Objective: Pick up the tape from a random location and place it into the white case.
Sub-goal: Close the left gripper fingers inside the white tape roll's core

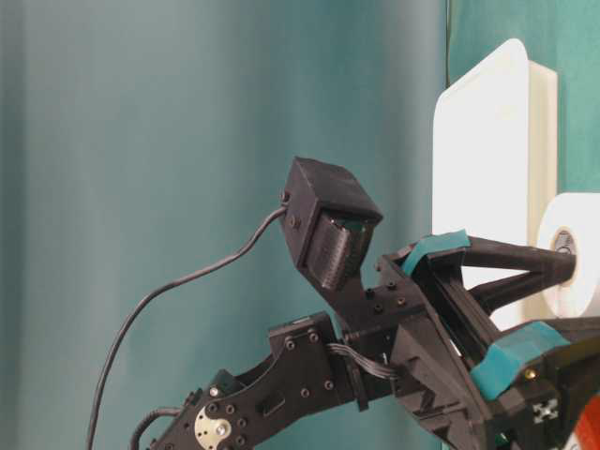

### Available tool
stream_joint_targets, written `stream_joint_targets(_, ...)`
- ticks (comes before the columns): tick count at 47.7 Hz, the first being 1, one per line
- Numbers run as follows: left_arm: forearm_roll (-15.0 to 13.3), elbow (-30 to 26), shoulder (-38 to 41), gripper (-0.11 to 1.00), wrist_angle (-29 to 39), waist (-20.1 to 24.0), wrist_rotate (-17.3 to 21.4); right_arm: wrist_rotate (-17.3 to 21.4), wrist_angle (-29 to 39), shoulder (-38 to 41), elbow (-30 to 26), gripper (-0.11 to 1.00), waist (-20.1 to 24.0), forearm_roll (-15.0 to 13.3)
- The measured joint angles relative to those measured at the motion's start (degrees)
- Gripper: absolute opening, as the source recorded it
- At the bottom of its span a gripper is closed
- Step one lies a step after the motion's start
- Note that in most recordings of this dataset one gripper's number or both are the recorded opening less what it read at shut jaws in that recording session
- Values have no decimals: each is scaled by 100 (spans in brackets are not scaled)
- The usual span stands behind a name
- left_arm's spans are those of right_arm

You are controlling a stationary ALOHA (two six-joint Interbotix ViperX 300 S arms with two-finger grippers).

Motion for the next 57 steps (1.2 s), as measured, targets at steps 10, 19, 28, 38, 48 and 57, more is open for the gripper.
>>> stream_joint_targets(10,0,-62,0,52,-220,0,26,0,0,26,0,0,0,0)
stream_joint_targets(19,0,-62,9,26,-378,18,44,0,-9,62,0,0,0,0)
stream_joint_targets(28,0,-62,0,26,-369,18,35,0,0,79,0,0,0,0)
stream_joint_targets(38,0,-70,0,26,-272,18,26,0,0,88,0,0,0,0)
stream_joint_targets(48,0,-88,0,26,-185,18,18,0,0,97,0,0,0,0)
stream_joint_targets(57,0,-79,0,26,-176,18,18,0,-9,97,0,0,0,0)
